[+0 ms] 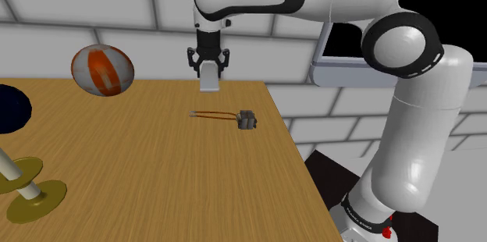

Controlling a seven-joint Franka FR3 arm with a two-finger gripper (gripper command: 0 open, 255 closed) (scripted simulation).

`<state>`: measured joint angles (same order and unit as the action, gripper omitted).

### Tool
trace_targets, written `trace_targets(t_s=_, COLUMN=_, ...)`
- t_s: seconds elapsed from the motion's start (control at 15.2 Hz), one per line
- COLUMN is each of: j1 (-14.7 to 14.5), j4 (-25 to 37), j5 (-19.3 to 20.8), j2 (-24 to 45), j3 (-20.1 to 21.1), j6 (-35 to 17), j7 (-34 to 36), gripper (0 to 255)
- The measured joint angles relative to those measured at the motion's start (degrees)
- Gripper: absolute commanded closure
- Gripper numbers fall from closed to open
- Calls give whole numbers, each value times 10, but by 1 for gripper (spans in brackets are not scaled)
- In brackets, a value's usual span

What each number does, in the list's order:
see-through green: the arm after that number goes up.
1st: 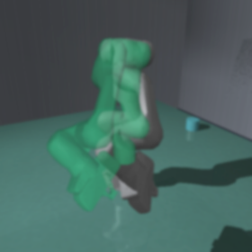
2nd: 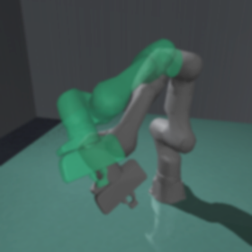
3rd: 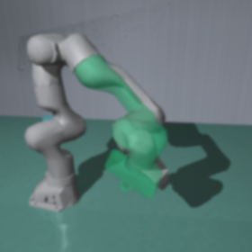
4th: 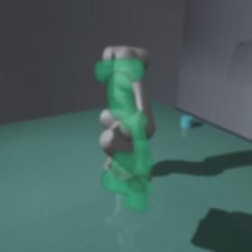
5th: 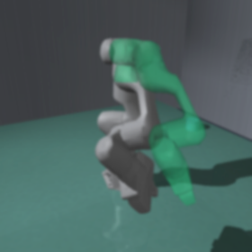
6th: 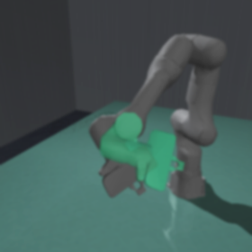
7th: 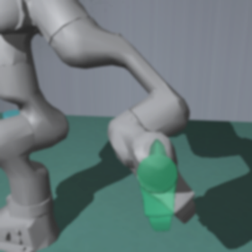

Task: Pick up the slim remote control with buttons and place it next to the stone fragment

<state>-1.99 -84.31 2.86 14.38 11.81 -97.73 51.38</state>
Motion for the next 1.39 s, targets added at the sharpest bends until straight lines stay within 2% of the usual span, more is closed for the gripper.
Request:
trace_targets(t_s=0.92, j1=-103, j4=-58, j5=3, j2=-39, j3=68, j6=-17, j7=173, gripper=255)
trace_targets(t_s=1.39, j1=-161, j4=-23, j5=17, j2=-14, j3=102, j6=-3, j7=264, gripper=255)
